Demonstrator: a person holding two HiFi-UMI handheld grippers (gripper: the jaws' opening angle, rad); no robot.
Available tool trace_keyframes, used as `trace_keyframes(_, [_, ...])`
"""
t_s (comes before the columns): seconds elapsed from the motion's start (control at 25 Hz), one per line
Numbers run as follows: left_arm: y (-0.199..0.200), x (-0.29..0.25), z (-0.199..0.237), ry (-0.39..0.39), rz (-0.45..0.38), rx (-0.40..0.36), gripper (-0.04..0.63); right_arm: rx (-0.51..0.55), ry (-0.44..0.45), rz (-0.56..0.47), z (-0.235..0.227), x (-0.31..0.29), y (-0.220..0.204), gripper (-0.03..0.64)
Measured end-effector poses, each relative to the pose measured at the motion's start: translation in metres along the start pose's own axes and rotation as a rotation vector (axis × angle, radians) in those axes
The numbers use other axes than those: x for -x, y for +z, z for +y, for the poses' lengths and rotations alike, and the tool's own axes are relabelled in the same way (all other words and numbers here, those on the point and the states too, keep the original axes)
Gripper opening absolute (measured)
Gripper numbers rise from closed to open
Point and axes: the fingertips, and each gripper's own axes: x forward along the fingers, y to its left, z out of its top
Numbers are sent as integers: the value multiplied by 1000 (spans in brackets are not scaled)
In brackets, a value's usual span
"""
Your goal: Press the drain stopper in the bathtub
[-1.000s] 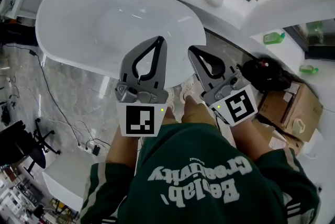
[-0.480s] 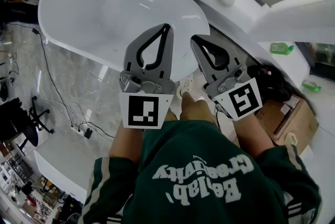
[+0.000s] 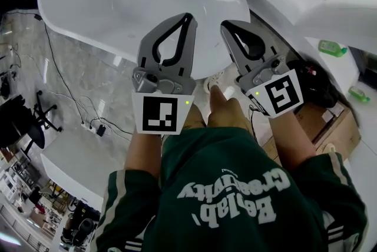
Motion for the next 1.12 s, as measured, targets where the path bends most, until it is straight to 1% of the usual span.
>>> trace_keyframes(0.08, [-22,-3,6,-13,12,-17,9,4,-2,40,1,-16,-22,14])
trace_keyframes(0.12, [-37,-5,9,-17,32,-9,9,6,-6,66,1,-23,-33,14])
trace_keyframes(0.24, [-85,-8,19,-25,86,44,9,-23,-20,125,6,-44,-67,14])
trace_keyframes(0.36, [-127,-15,27,-30,93,67,9,-45,-26,166,6,-62,-103,14])
trace_keyframes(0.52, [-188,-18,30,-43,147,115,9,-73,-41,236,7,-84,-160,14])
trace_keyframes(0.64, [-230,-20,31,-61,167,136,9,-87,-42,279,7,-100,-203,14])
trace_keyframes(0.8, [-287,-24,35,-80,191,215,9,-122,-46,328,6,-124,-256,14])
trace_keyframes(0.88, [-311,-28,38,-89,200,216,9,-134,-48,346,4,-136,-280,14])
trace_keyframes(1.0, [-338,-31,44,-107,207,189,9,-148,-56,376,2,-152,-307,14])
trace_keyframes(1.04, [-347,-31,46,-112,211,190,9,-154,-58,387,3,-157,-316,14])
trace_keyframes(1.12, [-366,-32,51,-115,228,216,9,-163,-58,412,4,-167,-336,14])
